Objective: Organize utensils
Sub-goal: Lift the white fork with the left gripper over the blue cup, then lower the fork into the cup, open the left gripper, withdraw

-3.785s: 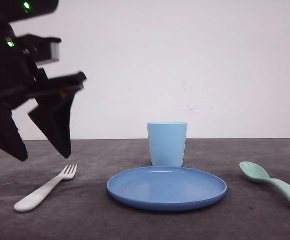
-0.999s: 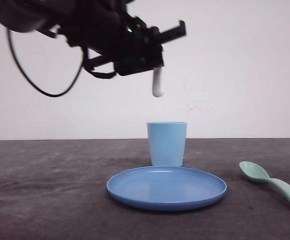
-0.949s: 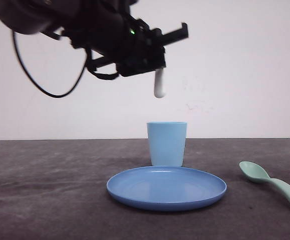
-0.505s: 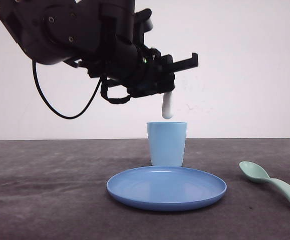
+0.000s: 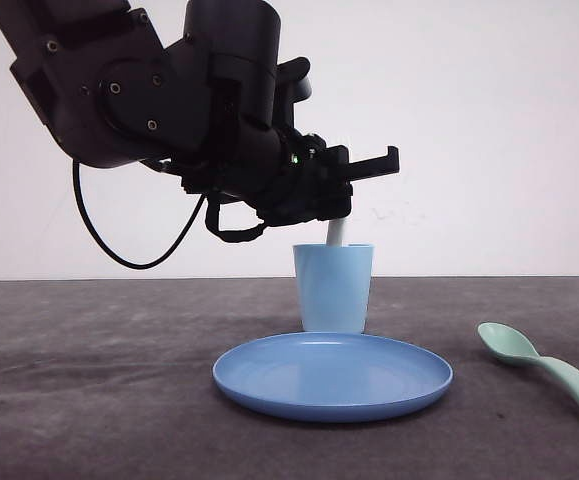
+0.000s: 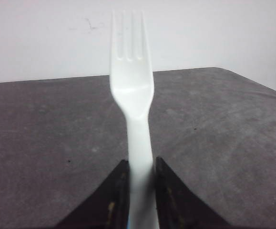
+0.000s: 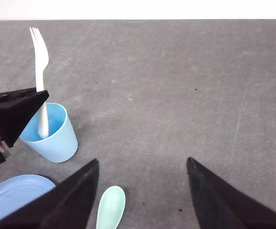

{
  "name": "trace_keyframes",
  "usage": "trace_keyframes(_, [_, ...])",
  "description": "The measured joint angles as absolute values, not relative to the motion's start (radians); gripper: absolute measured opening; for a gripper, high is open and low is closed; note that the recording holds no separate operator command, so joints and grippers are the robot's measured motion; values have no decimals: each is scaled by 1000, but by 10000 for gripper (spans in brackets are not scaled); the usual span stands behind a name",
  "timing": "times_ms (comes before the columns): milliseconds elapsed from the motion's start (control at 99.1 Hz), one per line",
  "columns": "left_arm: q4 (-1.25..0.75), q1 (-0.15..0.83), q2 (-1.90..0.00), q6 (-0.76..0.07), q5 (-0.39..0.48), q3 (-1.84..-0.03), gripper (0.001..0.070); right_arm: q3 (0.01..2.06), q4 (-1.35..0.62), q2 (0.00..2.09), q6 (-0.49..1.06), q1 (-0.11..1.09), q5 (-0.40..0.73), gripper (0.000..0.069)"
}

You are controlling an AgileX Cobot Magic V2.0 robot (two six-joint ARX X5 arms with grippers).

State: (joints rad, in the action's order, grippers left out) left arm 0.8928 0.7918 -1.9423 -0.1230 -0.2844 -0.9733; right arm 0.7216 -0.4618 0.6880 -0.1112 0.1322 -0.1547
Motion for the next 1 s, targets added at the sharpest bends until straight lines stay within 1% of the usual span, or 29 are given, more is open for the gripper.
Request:
trace_keyframes(162, [841,792,-1942,-123,-284,-973,55,722,-461,688,-108,132,-156,364])
trace_keyframes(555, [807,792,-1942,-123,-284,-973,60,722,-461,688,-108,132,-156,364])
trace_keyframes(606, [807,792,-1942,-123,-284,-973,95,722,-461,688,-108,132,-156,364])
trace_keyframes(727, [807,792,-1942,-123,-284,-973,241,722,-463,688,-107,132,-156,364])
trace_keyframes(777, [807,792,-1942,-123,-284,-973,281,722,-463,688,-107,132,-156,364])
trace_keyframes(828, [807,793,-1942,-123,-284,-973,297,722,-463,688,-107,132,-156,364])
trace_keyframes(999, [802,798,-1939,-123,-289,-973,298,722,-463,688,-104,132,-156,364])
